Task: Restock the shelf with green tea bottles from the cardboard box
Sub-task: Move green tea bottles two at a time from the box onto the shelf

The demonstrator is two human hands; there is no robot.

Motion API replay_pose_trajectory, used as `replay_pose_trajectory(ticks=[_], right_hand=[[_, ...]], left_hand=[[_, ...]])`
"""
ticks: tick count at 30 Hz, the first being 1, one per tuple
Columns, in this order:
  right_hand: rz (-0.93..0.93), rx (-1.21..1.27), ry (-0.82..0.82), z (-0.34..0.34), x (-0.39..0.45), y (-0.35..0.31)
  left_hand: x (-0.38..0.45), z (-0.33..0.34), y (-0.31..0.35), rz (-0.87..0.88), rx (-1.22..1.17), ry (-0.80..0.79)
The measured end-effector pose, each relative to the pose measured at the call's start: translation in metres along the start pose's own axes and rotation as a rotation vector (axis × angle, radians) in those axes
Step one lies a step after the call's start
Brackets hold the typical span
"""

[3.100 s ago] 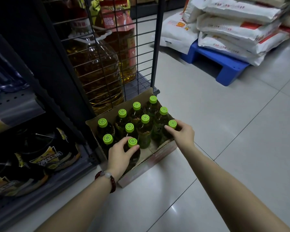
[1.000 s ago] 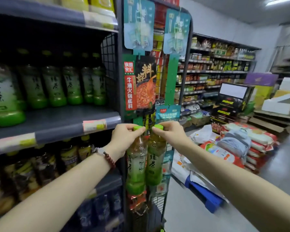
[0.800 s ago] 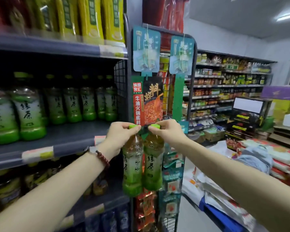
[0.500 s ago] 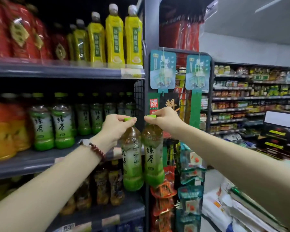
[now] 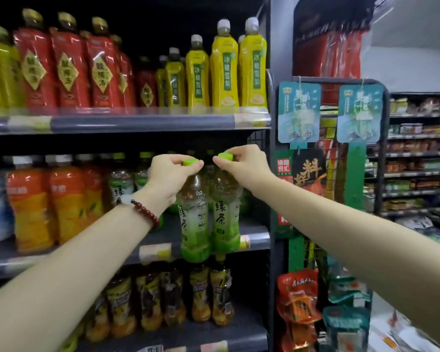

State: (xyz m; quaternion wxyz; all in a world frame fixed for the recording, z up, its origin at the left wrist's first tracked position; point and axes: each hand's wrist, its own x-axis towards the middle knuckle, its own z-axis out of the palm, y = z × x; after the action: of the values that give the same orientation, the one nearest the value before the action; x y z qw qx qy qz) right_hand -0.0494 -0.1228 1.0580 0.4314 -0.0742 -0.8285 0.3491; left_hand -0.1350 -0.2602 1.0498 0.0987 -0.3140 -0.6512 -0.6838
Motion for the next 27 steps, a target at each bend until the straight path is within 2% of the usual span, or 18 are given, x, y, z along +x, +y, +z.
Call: replay_pose_trajectory(ticks=[12,17,27], right_hand=[[-0.059,0.056,0.050,0.034,0.030,-0.022],[-0.041,0.081,0.101,0.046,0.037,-0.020],[-0.013,0.160,0.102,0.066,0.049,-0.005]], left_hand=[[0.049,-0.028,-0.007,-0.001,-0.057,0.088],[0.059,-0.031,-0.012,0.072,-0.056,0.038],[0.066,-0.033,-0.035,0.175,-0.092,0.019]])
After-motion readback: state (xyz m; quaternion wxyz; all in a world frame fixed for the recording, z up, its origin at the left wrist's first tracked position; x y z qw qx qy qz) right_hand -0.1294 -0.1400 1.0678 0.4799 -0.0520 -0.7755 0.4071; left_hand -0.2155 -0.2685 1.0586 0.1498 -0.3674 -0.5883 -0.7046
